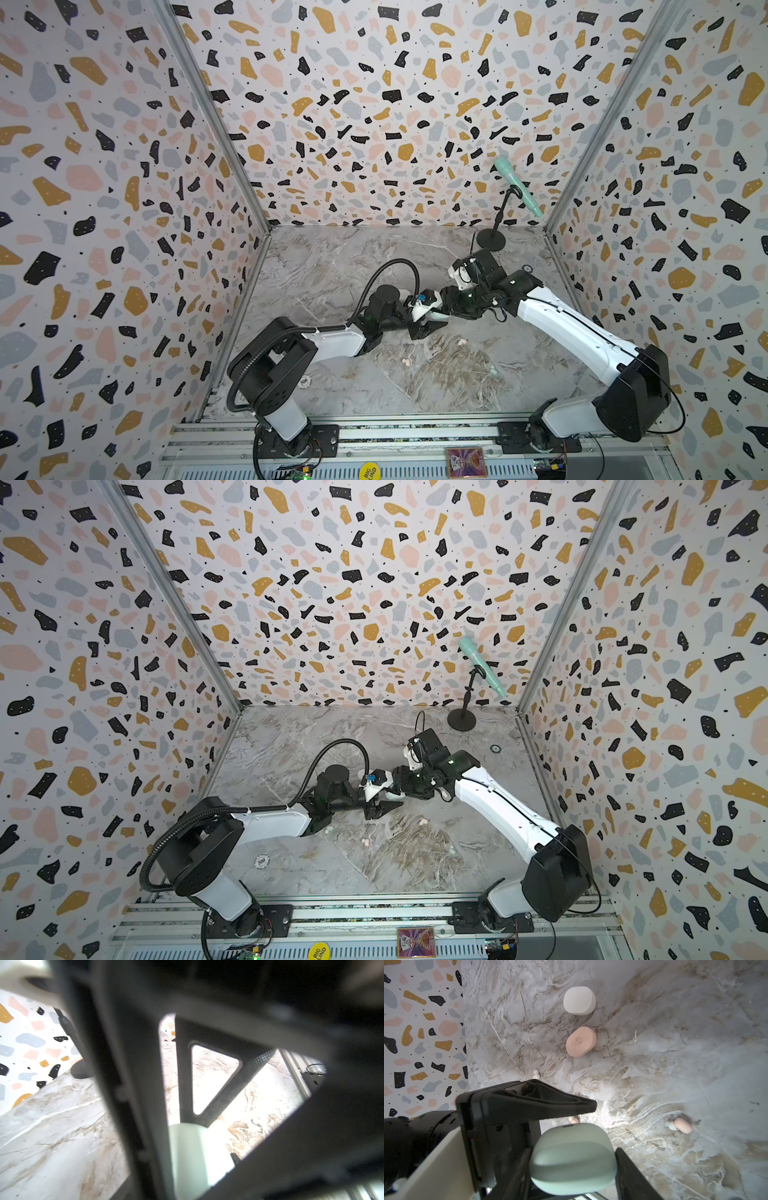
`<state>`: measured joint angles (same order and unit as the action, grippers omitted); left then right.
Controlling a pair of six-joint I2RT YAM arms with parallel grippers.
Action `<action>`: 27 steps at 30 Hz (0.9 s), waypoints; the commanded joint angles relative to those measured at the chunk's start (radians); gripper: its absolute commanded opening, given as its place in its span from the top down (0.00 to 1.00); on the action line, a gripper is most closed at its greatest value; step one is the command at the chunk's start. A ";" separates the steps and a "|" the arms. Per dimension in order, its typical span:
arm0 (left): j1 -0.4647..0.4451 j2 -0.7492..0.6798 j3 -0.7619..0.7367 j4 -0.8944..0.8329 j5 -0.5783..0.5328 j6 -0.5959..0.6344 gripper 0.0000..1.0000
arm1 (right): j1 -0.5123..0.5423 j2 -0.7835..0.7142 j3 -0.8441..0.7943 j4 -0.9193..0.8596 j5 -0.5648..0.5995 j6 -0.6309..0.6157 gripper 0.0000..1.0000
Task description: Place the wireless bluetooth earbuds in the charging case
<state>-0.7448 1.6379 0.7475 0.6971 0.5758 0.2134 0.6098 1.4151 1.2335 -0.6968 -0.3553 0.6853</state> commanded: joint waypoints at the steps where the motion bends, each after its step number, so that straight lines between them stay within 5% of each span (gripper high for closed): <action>1: -0.010 -0.033 -0.016 0.061 -0.030 0.027 0.42 | -0.002 -0.037 0.003 0.024 -0.022 0.027 0.49; 27: -0.012 -0.041 -0.014 0.060 -0.009 0.039 0.58 | -0.031 -0.058 -0.037 0.054 -0.062 0.044 0.49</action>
<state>-0.7494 1.6299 0.7410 0.7097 0.5549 0.2337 0.5827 1.3918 1.2022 -0.6498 -0.4126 0.7216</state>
